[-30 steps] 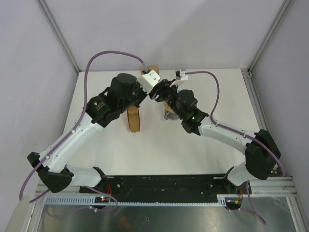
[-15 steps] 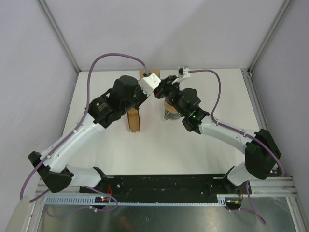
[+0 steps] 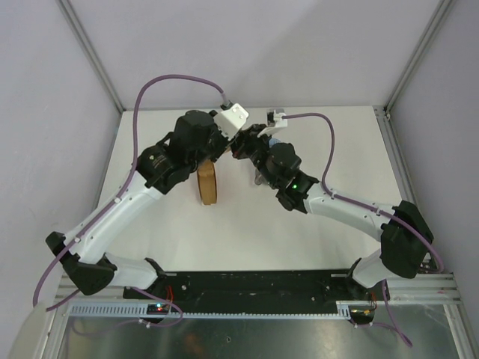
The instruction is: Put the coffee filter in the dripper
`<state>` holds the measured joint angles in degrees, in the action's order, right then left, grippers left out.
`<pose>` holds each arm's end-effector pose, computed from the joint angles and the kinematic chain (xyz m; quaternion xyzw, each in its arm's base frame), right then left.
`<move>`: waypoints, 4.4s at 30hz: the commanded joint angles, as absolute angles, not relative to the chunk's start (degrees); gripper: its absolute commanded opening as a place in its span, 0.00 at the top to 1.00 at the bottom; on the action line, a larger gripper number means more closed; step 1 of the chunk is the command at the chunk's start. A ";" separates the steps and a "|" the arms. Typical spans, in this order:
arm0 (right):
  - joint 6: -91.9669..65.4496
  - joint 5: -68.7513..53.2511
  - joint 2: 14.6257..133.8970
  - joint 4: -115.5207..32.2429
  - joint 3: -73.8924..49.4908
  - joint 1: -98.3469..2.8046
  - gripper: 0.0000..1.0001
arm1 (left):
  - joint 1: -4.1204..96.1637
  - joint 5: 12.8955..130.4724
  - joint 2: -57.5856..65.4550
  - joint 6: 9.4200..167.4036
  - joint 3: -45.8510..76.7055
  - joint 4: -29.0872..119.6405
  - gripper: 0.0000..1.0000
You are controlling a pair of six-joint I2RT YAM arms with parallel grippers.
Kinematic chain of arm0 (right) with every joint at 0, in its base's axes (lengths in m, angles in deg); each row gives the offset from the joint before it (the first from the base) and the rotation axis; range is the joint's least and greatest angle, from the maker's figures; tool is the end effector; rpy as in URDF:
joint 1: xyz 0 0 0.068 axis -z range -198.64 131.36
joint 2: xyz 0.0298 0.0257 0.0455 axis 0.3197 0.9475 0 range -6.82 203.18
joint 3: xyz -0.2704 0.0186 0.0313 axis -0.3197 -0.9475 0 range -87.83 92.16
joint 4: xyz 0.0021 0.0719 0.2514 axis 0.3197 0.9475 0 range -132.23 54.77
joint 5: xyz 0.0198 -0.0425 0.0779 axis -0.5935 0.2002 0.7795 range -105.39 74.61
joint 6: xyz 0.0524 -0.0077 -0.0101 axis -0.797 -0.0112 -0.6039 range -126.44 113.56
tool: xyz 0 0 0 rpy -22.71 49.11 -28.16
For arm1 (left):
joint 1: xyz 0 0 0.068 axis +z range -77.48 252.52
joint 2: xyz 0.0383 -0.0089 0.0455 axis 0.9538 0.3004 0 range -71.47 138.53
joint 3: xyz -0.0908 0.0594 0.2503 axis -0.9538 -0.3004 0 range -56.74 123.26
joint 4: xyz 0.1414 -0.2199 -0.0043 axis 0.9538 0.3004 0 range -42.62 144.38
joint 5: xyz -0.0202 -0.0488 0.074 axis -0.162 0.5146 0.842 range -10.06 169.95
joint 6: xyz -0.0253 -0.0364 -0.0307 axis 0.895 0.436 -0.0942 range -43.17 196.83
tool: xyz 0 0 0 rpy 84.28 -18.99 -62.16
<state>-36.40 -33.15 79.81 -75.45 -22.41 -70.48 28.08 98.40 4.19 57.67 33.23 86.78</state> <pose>0.2311 0.2764 0.3668 -0.0002 0.6332 0.4293 0.6440 0.2041 -0.1843 0.4422 0.3657 0.7533 0.0161 0.5464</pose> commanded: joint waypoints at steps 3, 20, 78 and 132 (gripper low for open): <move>-34.81 -35.08 78.47 -74.86 -18.37 -71.74 1.00 | 27.78 104.90 4.84 53.71 34.24 82.43 0.57; -33.04 -37.31 80.07 -66.00 -15.94 -69.91 1.00 | 28.72 113.76 4.96 45.51 31.81 74.17 1.00; -23.83 -18.64 72.17 -37.63 -13.77 -58.94 1.00 | 34.45 93.65 3.21 58.75 36.15 82.96 0.47; -13.38 -19.25 100.74 9.18 18.91 -46.81 0.68 | 40.44 87.70 6.56 62.63 28.60 81.21 0.00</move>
<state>-14.30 -16.28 101.21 10.45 18.86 -46.33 40.10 88.70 6.55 61.41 28.64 82.62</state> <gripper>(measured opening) 0.287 0.995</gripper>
